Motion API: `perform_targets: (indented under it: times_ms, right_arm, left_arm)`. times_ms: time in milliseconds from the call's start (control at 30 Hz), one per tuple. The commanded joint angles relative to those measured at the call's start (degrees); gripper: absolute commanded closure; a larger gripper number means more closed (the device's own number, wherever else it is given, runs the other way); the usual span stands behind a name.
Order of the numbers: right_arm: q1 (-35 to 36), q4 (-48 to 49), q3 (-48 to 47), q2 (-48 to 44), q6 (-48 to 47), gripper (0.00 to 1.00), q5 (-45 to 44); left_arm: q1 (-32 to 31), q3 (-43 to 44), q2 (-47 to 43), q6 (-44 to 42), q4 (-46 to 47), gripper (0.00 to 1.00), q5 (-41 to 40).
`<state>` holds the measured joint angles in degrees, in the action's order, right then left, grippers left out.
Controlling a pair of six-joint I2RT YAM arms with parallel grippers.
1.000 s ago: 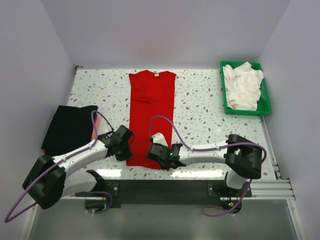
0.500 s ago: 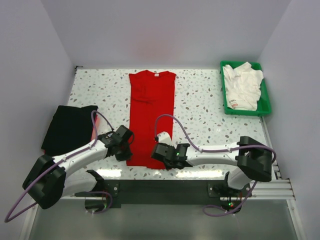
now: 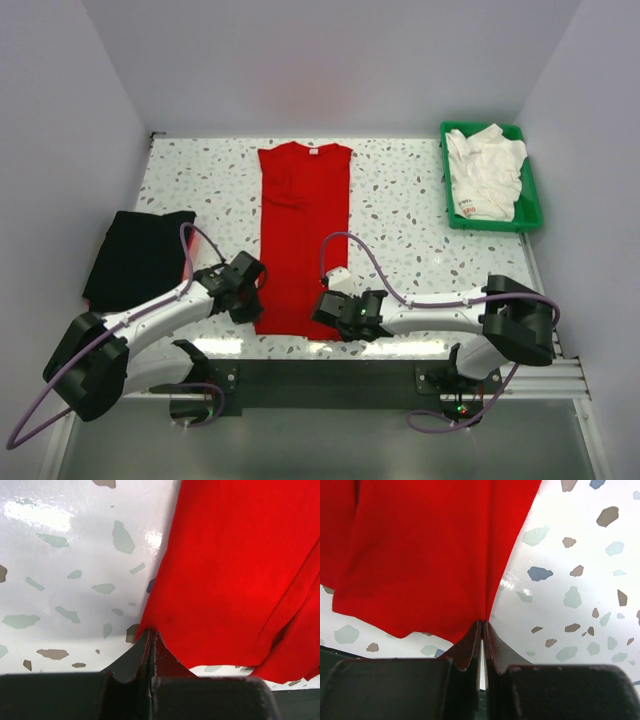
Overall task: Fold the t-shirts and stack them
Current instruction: Fold the tshirt
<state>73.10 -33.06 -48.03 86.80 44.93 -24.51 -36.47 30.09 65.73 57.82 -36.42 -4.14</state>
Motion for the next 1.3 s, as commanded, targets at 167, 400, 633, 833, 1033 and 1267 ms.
perform_targets:
  times_ms: [167, 400, 633, 833, 1033, 1267]
  right_arm:
    - [0.11, -0.34, 2.06, -3.04, 2.18, 0.93, -1.42]
    - [0.11, -0.07, 2.77, -7.95, 1.92, 0.65, -0.8]
    - [0.11, 0.89, 1.45, -14.55, -0.01, 0.6, 0.52]
    - [-0.06, 3.88, -0.39, -12.02, -2.91, 0.6, 1.4]
    - [-1.64, 7.21, 1.0, -9.29, -3.62, 0.6, 3.5]
    - [-3.05, 9.68, 3.38, -9.11, -3.53, 0.6, 4.82]
  left_arm:
    - [-0.36, -1.17, -2.98, 2.12, -3.39, 1.0, 0.98]
    - [-0.27, 1.02, -3.77, -1.22, -3.13, 0.95, 3.35]
    - [-0.27, 2.26, -5.0, -2.8, -3.57, 0.68, 3.88]
    - [-0.79, 3.49, -5.88, -3.77, -3.21, 0.61, 5.72]
    - [-6.23, 8.14, -1.68, -2.81, -5.06, 0.61, 2.21]
    - [-11.69, 11.48, 4.31, -0.78, -6.73, 0.64, -2.88]
